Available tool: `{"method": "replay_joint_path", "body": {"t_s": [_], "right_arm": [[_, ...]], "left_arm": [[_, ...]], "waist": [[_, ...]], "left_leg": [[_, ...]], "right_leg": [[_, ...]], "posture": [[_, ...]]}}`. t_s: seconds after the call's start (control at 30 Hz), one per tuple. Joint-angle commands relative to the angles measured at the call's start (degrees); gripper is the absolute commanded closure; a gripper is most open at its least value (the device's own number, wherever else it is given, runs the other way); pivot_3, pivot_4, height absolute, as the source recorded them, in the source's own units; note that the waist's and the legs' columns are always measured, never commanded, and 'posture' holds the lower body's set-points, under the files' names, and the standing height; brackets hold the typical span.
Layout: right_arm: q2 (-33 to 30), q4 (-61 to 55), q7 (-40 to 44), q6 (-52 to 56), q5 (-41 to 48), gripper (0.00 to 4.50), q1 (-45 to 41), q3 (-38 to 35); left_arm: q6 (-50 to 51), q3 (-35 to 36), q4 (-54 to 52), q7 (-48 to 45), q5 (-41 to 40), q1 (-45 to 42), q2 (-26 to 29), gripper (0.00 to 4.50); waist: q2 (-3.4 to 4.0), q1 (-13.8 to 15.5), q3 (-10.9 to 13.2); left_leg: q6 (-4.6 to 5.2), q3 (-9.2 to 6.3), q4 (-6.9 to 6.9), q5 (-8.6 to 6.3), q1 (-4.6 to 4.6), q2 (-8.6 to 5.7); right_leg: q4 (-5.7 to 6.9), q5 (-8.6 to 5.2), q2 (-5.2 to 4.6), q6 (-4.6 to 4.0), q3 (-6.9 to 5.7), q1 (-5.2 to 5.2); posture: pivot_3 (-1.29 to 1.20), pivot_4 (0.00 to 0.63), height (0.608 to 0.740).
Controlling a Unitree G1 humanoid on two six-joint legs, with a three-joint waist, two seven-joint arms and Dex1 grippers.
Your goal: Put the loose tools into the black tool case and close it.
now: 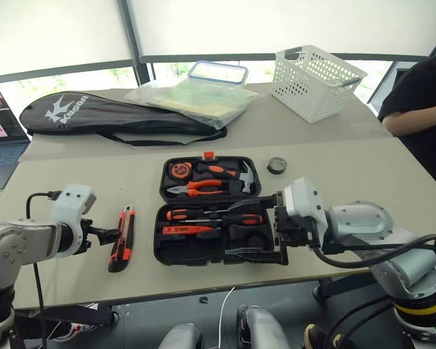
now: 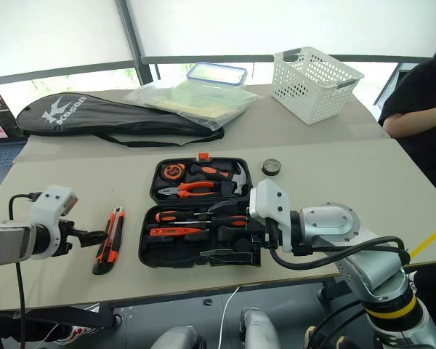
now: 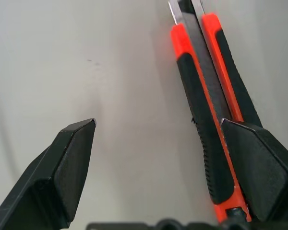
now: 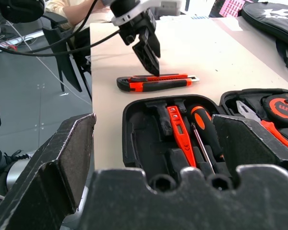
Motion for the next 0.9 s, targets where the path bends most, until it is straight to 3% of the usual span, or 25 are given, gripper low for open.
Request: {"method": "replay_joint_path", "body": {"t_s": [0.03,0.27,0.47,0.57,0.7,0.77,0.9], "right_arm": [[0.36,-0.79,-0.23,-0.44,0.26,0.0,-1.46,-0.69],[0.16,-0.41,-0.24,-0.78,0.04,0.0,-1.21,-0.93],[0.21,-0.72,-0.9,-0.96,-0.03,0.0,-0.28,-1.29],[0.29,-0.43,-1.16,-1.23,-0.44,0.0,-0.45,-1.27],[-0.06,-0.18,-1.08,-1.05,-0.13,0.0,-0.99,-2.07],[-0.64,0.03,-0.8,-0.54,0.38,0.0,-1.2,-2.81],[-3.49,-0.31,1.03,2.23,3.31,0.0,-0.16,-4.75]], "left_arm": [[0.2,0.64,-1.04,3.24,-6.1,-1.29,-3.25,0.01],[0.2,-3.95,0.55,7.98,-3.9,1.11,-3.78,0.01],[0.2,-6.35,3.2,6.46,-2.65,2.12,-3.68,0.01],[0.07,-8.36,3.77,4.37,-1.31,2.38,-4.38,0.65],[-3.08,-9.71,5.35,1.12,2.37,3.41,-2.16,1.96],[-11.56,-11.77,7.44,-4.33,6.03,4.81,1.67,2.65],[-41.41,-18.37,11.86,-28.55,16.44,5.06,12.21,2.92]], "waist": [[-0.01,0.18,0.0],[-0.11,0.12,0.05],[-0.06,0.14,0.02],[0.18,0.12,-0.12],[0.35,0.11,-0.21],[0.36,0.1,-0.22],[0.49,0.12,-0.27]], "left_leg": [[0.0,0.0,0.01,0.0,-0.01,-0.01],[-0.06,0.0,0.03,-0.03,0.02,0.02],[-0.06,0.02,0.03,-0.02,0.08,0.02],[-0.06,0.04,0.02,-0.02,0.1,0.02],[-0.06,0.05,0.0,-0.02,0.12,0.02],[-0.06,0.05,-0.01,-0.02,0.12,0.03],[-0.11,0.07,-0.02,-0.03,0.08,0.04]], "right_leg": [[0.0,0.0,-0.01,0.0,0.0,0.01],[0.01,0.0,0.01,-0.01,0.03,0.02],[0.05,0.0,0.0,-0.01,0.07,0.05],[0.06,0.0,-0.01,-0.01,0.11,0.07],[0.05,-0.01,0.0,0.0,0.15,0.07],[0.05,-0.01,0.0,0.01,0.14,0.07],[0.03,-0.02,0.0,-0.01,0.12,0.05]], "posture": [[0.0,0.15,0.74],[0.0,0.15,0.74],[0.0,0.15,0.74],[0.0,0.15,0.74],[0.0,0.15,0.74],[0.0,0.15,0.74],[0.0,0.15,0.74]]}}
